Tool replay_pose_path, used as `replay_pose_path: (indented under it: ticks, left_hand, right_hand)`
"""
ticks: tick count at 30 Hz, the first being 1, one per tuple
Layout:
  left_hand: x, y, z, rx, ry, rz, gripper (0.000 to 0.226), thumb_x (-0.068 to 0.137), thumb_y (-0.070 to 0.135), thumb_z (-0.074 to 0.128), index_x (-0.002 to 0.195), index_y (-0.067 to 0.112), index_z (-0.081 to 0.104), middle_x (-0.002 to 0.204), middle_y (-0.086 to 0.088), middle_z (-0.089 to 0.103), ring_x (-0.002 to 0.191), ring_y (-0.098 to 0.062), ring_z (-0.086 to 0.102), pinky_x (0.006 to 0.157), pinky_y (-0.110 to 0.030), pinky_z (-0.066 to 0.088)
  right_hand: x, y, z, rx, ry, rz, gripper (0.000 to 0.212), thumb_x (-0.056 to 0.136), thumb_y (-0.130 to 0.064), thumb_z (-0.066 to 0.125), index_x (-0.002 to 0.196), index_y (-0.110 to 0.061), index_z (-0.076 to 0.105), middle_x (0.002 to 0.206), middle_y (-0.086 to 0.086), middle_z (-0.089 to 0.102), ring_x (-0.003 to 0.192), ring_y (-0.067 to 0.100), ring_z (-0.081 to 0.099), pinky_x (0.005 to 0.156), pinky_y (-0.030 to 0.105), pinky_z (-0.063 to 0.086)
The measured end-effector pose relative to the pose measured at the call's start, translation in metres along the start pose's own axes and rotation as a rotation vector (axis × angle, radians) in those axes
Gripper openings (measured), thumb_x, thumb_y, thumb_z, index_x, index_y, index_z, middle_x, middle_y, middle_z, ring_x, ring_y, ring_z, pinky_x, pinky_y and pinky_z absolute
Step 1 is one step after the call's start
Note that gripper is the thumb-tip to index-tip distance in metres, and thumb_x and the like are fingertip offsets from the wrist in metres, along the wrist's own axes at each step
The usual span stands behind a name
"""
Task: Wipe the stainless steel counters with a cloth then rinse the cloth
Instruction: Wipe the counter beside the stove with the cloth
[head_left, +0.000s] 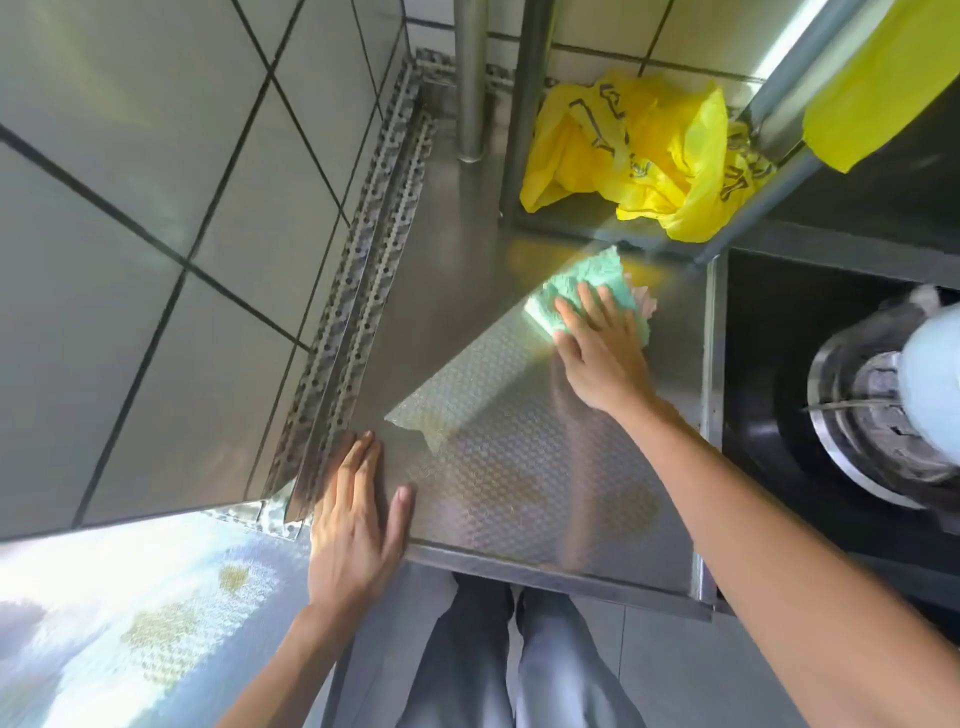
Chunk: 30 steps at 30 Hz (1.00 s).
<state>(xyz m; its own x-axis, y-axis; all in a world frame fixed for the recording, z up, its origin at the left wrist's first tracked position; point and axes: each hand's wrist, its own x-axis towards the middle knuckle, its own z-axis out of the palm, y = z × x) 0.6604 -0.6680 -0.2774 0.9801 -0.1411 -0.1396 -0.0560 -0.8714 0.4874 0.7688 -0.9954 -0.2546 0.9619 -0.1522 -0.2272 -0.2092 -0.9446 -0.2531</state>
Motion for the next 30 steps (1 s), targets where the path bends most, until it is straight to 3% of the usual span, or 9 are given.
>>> replay_pose_path:
  ticks: [2,6,10,15,20,23,25,27,30]
  left_hand:
    - [-0.001,0.000,-0.001,-0.013,-0.008,-0.002,0.073,0.102,0.058,0.043,0.160,0.015,0.033,0.168,0.001,0.034,0.156,-0.016,0.032,0.126,-0.037,0.027]
    - [-0.003,0.000,-0.003,-0.070,0.010,-0.005,0.087,0.100,0.071,0.031,0.164,0.012,0.023,0.169,-0.007,0.030,0.156,-0.019,0.031,0.125,-0.028,0.021]
    - [-0.004,-0.002,-0.004,-0.119,0.039,0.011,0.091,0.101,0.072,0.030,0.164,0.006,0.021,0.168,-0.013,0.029,0.155,-0.015,0.026,0.124,-0.011,0.009]
    - [-0.003,-0.002,-0.006,-0.109,0.036,0.036,0.089,0.100,0.073,0.033,0.163,0.011,0.024,0.168,-0.008,0.031,0.150,-0.005,0.025,0.121,-0.005,0.006]
    - [-0.004,-0.003,-0.005,-0.090,0.035,0.033,0.091,0.098,0.075,0.033,0.164,0.013,0.023,0.169,-0.005,0.029,0.155,-0.013,0.029,0.123,-0.020,0.016]
    - [-0.004,-0.003,-0.003,-0.107,0.040,0.037,0.095,0.097,0.076,0.033,0.164,0.010,0.020,0.170,-0.007,0.027,0.158,-0.018,0.026,0.126,-0.027,0.019]
    - [-0.005,-0.004,-0.003,-0.126,0.044,0.039,0.099,0.096,0.078,0.032,0.164,0.007,0.018,0.171,-0.010,0.025,0.159,-0.024,0.025,0.127,-0.029,0.018]
    - [-0.006,-0.006,-0.002,-0.144,0.051,0.049,0.102,0.095,0.080,0.033,0.164,0.006,0.018,0.171,-0.013,0.025,0.159,-0.024,0.025,0.127,-0.028,0.018]
    - [-0.005,-0.008,-0.002,-0.158,0.042,0.047,0.101,0.094,0.081,0.033,0.164,0.010,0.018,0.171,-0.009,0.025,0.159,-0.023,0.025,0.127,-0.032,0.021]
  right_hand:
    - [0.024,-0.046,0.007,0.013,0.028,-0.018,0.051,0.108,-0.035,0.036,0.159,-0.028,0.034,0.171,0.002,0.017,0.159,0.026,0.005,0.127,0.049,0.005]
    - [-0.009,-0.118,0.040,-0.011,-0.029,-0.397,0.049,0.107,-0.037,0.041,0.156,-0.036,0.039,0.170,-0.004,0.021,0.159,0.023,0.009,0.128,0.047,0.001]
    - [-0.083,-0.081,0.055,-0.051,-0.166,-0.710,0.048,0.108,-0.036,0.043,0.155,-0.030,0.040,0.170,-0.002,0.020,0.159,0.023,0.006,0.129,0.049,0.002]
    - [-0.044,0.005,0.019,-0.125,-0.076,-0.505,0.047,0.104,-0.030,0.052,0.150,-0.021,0.051,0.166,0.005,0.034,0.156,0.030,0.022,0.126,0.053,0.017]
    - [0.027,-0.064,0.019,-0.008,0.055,-0.137,0.050,0.105,-0.034,0.044,0.155,-0.031,0.042,0.169,0.002,0.027,0.158,0.028,0.014,0.126,0.046,0.007]
    - [0.017,-0.124,0.041,0.000,0.011,-0.317,0.051,0.106,-0.037,0.043,0.157,-0.037,0.037,0.171,-0.003,0.017,0.159,0.027,0.007,0.128,0.046,0.000]
    - [-0.023,-0.135,0.058,0.015,-0.026,-0.528,0.047,0.105,-0.031,0.047,0.152,-0.031,0.047,0.169,0.000,0.024,0.159,0.027,0.011,0.128,0.051,0.002]
    - [-0.070,-0.117,0.068,0.004,-0.108,-0.685,0.045,0.104,-0.029,0.051,0.149,-0.028,0.050,0.170,0.000,0.024,0.159,0.026,0.010,0.128,0.053,0.004]
    - [-0.101,-0.056,0.057,-0.086,-0.205,-0.773,0.049,0.108,-0.038,0.040,0.157,-0.035,0.035,0.171,-0.005,0.013,0.159,0.019,-0.001,0.129,0.048,0.000]
